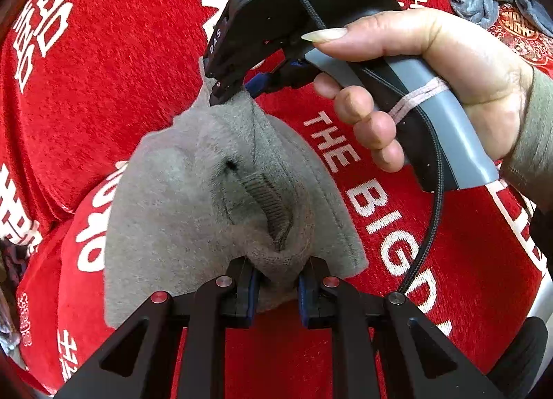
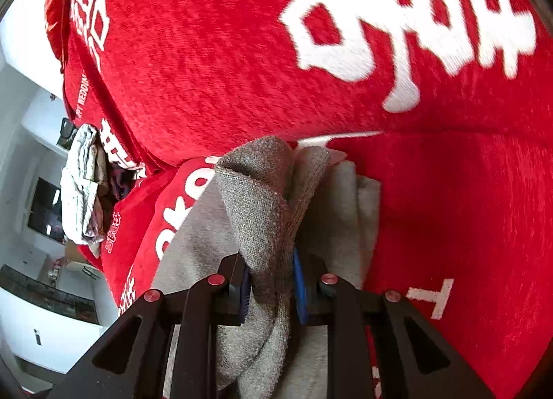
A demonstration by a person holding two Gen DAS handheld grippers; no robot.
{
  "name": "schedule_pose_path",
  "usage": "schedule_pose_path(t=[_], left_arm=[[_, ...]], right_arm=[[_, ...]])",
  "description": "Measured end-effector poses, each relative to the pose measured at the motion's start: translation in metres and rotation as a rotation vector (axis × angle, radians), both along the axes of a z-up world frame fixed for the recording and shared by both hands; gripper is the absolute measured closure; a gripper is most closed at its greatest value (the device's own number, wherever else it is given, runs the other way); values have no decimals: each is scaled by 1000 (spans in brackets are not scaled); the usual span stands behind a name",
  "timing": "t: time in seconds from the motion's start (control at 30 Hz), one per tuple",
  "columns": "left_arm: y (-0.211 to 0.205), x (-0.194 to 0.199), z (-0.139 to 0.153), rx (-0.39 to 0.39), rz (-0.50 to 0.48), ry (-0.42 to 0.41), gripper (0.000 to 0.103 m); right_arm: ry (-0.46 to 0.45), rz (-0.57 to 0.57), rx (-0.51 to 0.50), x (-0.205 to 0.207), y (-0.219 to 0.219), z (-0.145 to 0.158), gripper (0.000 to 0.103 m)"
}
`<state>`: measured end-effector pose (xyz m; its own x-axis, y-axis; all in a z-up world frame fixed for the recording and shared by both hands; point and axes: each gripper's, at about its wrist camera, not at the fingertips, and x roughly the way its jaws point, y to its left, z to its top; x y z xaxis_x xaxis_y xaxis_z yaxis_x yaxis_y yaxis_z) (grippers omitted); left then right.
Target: Fold small clothes
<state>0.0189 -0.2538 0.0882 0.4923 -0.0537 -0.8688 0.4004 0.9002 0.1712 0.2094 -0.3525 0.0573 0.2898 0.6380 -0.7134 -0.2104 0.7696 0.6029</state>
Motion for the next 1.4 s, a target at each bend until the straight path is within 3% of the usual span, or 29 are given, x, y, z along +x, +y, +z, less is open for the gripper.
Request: schedule_pose_path(t=[0.7,0.93,1.1,1.17,1.2,1.23,1.3,1.33,1.4], left_arm=[[10,5,-12,-62,-7,10,84],[20,11,-10,-124,4,30,84],[26,14,-9,-163,-2,52,83],[29,15,-6,-174,-6,59,82],[31,16,-4,-185,-9,67,67],[34,16,-1,-217,-13,83,38],[40,12,8,-238,8,44,15],[45,7,17,-244,15,0,15],[50,1,26,-264,-18,1,15]], right_arm=[[26,-40,7,0,-19,-25,80],[16,-50,-53,-1,-14,-20,78],[18,-102,-137,-4,-10,-7,67],[31,-122,-134,-5,-13,-4,53],[34,-134,-129,-7,-16,-1,51],[30,-151,-126,-13,-22,7,48],[23,-158,-123,-23,-26,16,48],[18,-162,-116,-31,-28,21,48],[5,-166,-110,-44,-29,29,48]])
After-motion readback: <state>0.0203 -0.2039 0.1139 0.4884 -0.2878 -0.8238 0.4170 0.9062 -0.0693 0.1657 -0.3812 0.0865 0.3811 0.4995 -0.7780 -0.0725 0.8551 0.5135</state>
